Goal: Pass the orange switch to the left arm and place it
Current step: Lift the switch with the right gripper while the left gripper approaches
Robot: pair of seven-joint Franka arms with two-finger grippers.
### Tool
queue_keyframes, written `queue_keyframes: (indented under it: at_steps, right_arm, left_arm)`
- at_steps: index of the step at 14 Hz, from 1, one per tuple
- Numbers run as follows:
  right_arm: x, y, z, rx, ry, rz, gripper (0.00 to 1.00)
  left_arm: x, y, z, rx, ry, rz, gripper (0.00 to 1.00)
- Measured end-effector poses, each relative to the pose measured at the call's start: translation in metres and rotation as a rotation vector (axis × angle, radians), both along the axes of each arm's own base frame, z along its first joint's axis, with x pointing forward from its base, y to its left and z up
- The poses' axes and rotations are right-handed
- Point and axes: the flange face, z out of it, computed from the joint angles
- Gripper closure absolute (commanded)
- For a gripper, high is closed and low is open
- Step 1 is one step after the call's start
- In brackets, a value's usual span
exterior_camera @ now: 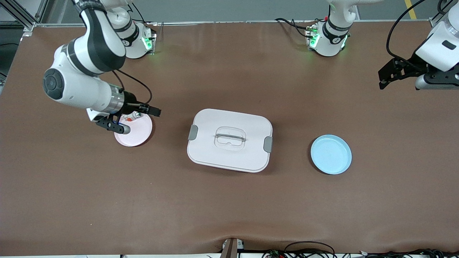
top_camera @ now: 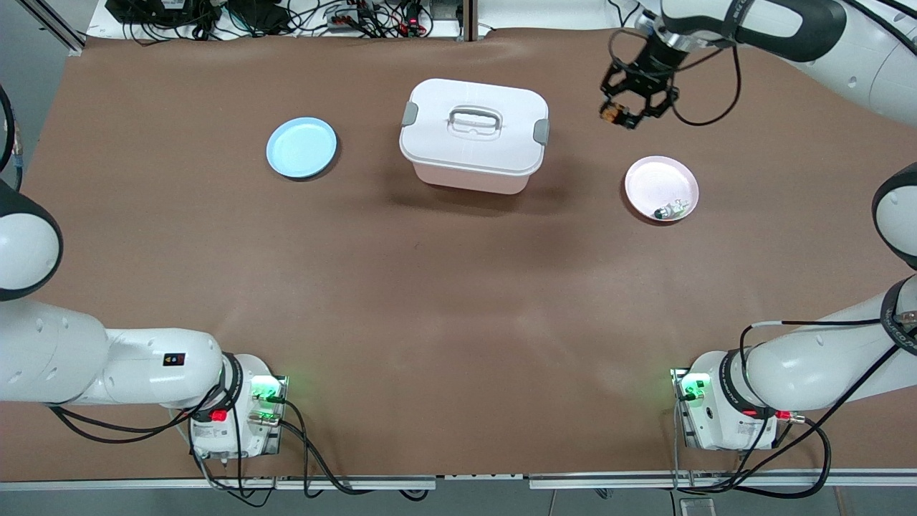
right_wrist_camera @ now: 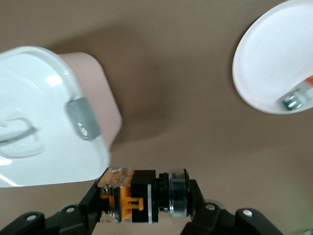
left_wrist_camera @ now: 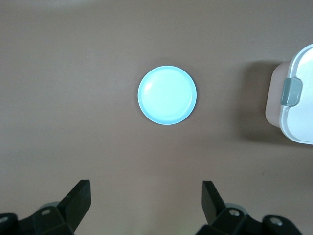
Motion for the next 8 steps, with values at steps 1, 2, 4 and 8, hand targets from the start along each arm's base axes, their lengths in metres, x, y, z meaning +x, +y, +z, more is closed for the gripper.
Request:
queue_keyframes:
  at_steps: [1, 2, 4, 8]
  right_arm:
    - [0.0, 0.021, 0.014, 0.01, 0.011, -0.065, 1.0]
    - [0.001, 0.041, 0.028, 0.028, 0.025, -0.127, 1.0]
    - [0.007, 0.081, 0.05, 0.064, 0.061, -0.237, 1.0]
    - [0.025, 0.165, 0.061, 0.082, 0.157, -0.454, 1.0]
  left_arm:
    - [0.005, -0.001, -0.008, 0.0, 0.015, -0.002, 0.0]
    - [0.011, -0.001, -0.019, -0.001, 0.035, -0.002, 0.0]
    - [0.026, 0.0, -0.048, -0.005, 0.087, 0.0, 0.0]
    - [0.038, -0.008, -0.049, -0.106, 0.091, -0.019, 0.0]
